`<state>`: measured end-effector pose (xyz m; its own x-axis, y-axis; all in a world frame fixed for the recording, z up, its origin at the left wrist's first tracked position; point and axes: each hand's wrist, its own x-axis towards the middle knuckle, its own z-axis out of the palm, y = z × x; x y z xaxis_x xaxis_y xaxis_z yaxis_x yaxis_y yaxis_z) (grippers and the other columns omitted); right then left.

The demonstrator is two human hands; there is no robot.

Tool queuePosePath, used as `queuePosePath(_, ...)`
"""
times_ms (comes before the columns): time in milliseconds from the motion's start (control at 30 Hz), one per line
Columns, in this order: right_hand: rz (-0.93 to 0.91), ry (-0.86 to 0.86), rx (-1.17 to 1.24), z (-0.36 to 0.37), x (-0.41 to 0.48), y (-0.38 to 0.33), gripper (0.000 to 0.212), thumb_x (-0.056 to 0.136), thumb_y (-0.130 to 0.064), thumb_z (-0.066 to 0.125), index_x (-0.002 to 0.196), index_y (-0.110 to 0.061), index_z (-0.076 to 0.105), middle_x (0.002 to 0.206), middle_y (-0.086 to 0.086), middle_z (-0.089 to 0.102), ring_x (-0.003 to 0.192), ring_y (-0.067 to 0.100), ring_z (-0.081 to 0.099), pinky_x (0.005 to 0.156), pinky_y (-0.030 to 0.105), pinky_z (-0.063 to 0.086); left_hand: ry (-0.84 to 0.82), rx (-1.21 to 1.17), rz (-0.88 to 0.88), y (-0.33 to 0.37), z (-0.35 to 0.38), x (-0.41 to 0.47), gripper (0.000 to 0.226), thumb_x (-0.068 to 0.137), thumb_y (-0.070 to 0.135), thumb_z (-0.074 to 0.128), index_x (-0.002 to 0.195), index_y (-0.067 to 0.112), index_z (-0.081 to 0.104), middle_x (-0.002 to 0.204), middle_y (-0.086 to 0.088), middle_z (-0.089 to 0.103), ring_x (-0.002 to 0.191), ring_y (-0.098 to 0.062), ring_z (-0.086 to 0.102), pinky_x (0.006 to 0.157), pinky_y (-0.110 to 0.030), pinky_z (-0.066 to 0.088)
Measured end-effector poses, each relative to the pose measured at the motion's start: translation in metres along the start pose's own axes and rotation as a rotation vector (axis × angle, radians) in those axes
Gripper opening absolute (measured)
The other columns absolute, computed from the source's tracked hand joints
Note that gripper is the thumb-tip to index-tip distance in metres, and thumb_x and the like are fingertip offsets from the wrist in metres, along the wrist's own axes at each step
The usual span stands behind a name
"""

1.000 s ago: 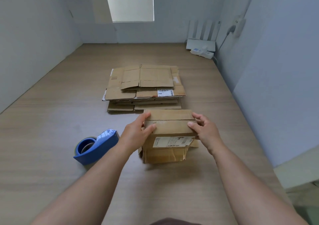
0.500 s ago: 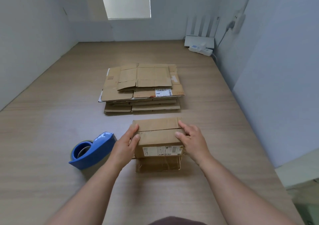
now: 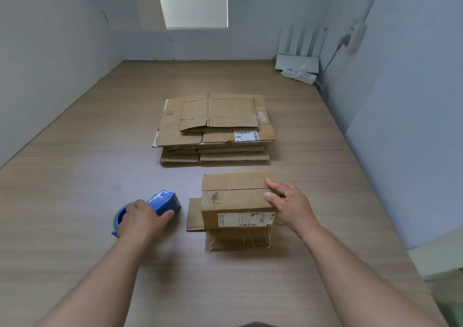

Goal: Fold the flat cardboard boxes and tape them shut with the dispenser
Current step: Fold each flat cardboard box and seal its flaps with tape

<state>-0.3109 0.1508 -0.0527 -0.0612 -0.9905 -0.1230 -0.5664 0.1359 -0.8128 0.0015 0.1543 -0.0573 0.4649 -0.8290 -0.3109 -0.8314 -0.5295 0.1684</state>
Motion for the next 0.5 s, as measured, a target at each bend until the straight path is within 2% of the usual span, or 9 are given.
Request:
queuePosePath(67, 0.0, 0.003, -0.003, 0.0, 0.001, -0.001, 0.04, 0.091, -0.024, 0.063, 0.131, -0.021, 0.058, 0.114, -0.004, 0.055, 0.107, 0.01, 0.052, 0.093, 0.019, 0.036, -0.062, 0.056, -0.011, -0.004, 0.003, 0.005, 0.058, 0.084, 0.052, 0.061, 0.118, 0.008, 0.047, 0.101, -0.007, 0.058, 0.086, -0.024, 0.055, 0.068, -0.031, 0.045)
queuePosePath(133, -0.001, 0.005, -0.005, 0.0, 0.0, -0.001, 0.04, 0.09, -0.023, 0.063, 0.13, -0.021, 0.058, 0.115, -0.003, 0.056, 0.106, 0.01, 0.052, 0.094, 0.019, 0.037, -0.076, 0.069, -0.016, -0.005, 0.003, 0.01, 0.048, 0.084, 0.049, 0.062, 0.109, 0.011, 0.047, 0.09, -0.003, 0.058, 0.081, -0.022, 0.055, 0.063, -0.029, 0.042)
queuePosePath(300, -0.001, 0.004, -0.043, -0.001, -0.002, -0.001, 0.041, 0.091, -0.025, 0.062, 0.132, -0.023, 0.056, 0.116, -0.004, 0.055, 0.108, 0.011, 0.052, 0.096, 0.022, 0.038, -0.094, 0.097, 0.024, -0.015, -0.004, 0.029, 0.042, 0.077, 0.05, 0.068, 0.1, 0.017, 0.058, 0.08, 0.002, 0.056, 0.08, -0.021, 0.058, 0.061, -0.025, 0.041)
queuePosePath(367, -0.001, 0.012, -0.048, -0.001, -0.003, -0.001, 0.041, 0.092, -0.024, 0.061, 0.132, -0.022, 0.056, 0.115, -0.005, 0.055, 0.109, 0.011, 0.052, 0.095, 0.021, 0.037, -0.1, 0.105, 0.046, -0.017, -0.009, 0.032, 0.04, 0.079, 0.053, 0.066, 0.095, 0.017, 0.057, 0.08, 0.001, 0.056, 0.077, -0.02, 0.057, 0.059, -0.025, 0.039)
queuePosePath(500, 0.001, 0.017, -0.05, 0.0, -0.004, -0.002, 0.04, 0.092, -0.025, 0.061, 0.132, -0.023, 0.056, 0.114, -0.005, 0.055, 0.107, 0.01, 0.051, 0.095, 0.021, 0.037, -0.073, -0.143, 0.16, 0.003, -0.042, 0.025, 0.037, 0.081, 0.05, 0.069, 0.077, 0.016, 0.053, 0.076, -0.004, 0.057, 0.071, -0.02, 0.055, 0.058, -0.029, 0.04)
